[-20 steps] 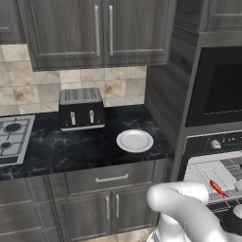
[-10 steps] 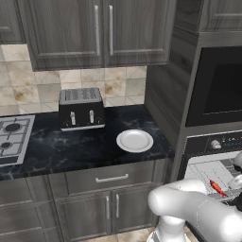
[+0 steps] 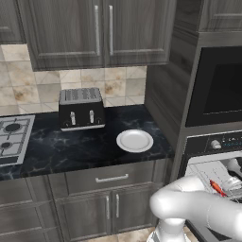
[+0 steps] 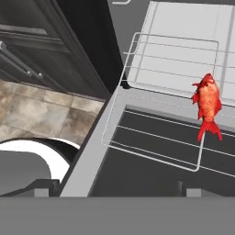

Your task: Take the fish from the oven and place it on the plate on the counter.

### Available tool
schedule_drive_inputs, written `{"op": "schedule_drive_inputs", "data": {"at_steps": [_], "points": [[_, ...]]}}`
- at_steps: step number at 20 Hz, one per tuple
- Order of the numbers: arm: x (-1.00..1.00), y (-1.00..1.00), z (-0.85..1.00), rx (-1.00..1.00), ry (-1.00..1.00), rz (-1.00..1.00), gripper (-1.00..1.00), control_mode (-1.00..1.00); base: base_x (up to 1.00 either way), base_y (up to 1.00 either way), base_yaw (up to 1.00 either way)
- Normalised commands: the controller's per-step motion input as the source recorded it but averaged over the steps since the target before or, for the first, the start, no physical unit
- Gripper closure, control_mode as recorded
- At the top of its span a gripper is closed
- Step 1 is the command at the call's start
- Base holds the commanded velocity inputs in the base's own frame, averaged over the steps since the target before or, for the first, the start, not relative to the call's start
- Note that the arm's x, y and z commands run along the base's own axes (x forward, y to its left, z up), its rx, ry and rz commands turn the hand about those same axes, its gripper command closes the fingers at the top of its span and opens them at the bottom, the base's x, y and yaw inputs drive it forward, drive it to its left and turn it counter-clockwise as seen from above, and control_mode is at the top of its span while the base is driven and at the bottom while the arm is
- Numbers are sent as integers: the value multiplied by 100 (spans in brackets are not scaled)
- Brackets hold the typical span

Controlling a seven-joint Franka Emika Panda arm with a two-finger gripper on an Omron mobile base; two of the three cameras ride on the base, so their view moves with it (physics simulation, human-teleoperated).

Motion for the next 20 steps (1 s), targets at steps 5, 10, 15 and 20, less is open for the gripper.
{"op": "schedule_drive_inputs", "data": {"at_steps": [5,10,15,20], "points": [[2,-18,-52,0,0,0,-100,-100,0,0,0],[11,-26,-39,0,0,0,-100,-100,0,0,0],[24,-17,-25,0,0,0,-100,-100,0,0,0],[24,-10,-14,0,0,0,-100,-100,0,0,0]]}}
